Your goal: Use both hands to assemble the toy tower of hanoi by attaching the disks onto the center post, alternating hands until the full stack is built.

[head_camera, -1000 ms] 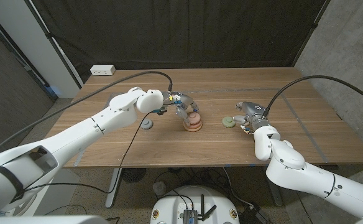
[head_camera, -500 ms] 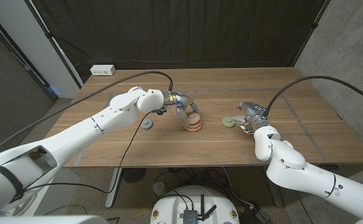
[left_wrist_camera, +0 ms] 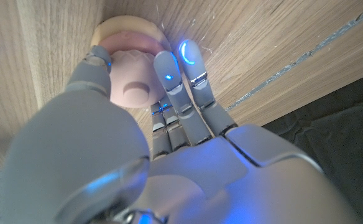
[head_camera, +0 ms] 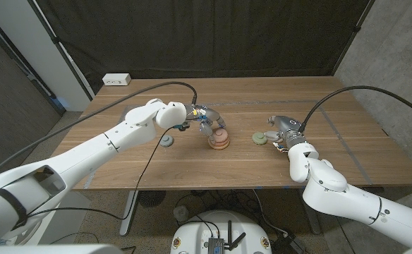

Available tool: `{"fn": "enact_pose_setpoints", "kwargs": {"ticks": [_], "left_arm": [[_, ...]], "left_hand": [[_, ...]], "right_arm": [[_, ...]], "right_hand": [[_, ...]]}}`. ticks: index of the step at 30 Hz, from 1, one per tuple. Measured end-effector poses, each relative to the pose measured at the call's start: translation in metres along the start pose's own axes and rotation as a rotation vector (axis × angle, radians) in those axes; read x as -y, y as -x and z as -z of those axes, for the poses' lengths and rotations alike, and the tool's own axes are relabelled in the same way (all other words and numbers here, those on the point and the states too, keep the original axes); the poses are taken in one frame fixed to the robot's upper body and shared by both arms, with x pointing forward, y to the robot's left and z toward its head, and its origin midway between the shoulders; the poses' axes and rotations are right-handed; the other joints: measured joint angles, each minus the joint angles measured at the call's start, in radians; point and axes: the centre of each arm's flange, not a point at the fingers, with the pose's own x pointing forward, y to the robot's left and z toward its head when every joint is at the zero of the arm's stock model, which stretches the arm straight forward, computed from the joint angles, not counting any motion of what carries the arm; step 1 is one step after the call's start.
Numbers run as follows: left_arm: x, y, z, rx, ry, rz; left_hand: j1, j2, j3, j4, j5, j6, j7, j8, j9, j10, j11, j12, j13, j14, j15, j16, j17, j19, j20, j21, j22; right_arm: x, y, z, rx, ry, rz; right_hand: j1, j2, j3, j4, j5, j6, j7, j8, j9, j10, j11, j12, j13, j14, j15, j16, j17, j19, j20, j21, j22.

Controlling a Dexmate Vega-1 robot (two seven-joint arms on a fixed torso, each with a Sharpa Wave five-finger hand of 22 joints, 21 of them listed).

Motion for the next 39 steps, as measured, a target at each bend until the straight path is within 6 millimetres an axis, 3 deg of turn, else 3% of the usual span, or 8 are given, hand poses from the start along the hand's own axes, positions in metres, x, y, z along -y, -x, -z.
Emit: {"fn": "enact_pose_setpoints", "kwargs": {"ticks": [15,39], "left_arm": [[-0.002,0.002,-0.001,-0.017,-0.026,-0.003],[-0.002,0.030,0.015,-0.091,0.004,-0.041]], "left_hand": [[0.000,0.000,-0.007,-0.002,-0.008,-0.065,0.003,-0.005,-0.009,-0.074,0.017,-0.008,-0.005,-0.019,0.008,0.000,-0.005,-0.012,0.002,-0.001,0.000],[-0.004,0.004,-0.007,-0.001,-0.008,-0.057,0.003,0.007,-0.014,-0.062,0.012,0.008,-0.014,-0.027,0.016,0.000,-0.008,-0.021,0.004,-0.008,0.000]], "right_arm": [[0.001,0.002,0.000,-0.001,0.000,0.003],[0.006,0.002,-0.004,0.021,0.005,0.023]], "right_hand": [[0.000,0.000,0.000,0.000,0.004,0.000,0.000,0.000,0.000,0.011,0.000,0.000,0.005,0.000,0.000,0.000,-0.002,0.000,0.000,0.000,0.000],[0.000,0.000,0.004,0.004,0.004,0.014,-0.004,0.000,0.010,0.011,0.000,-0.005,0.006,0.000,0.000,0.008,-0.001,0.000,0.000,0.000,0.000]]}}
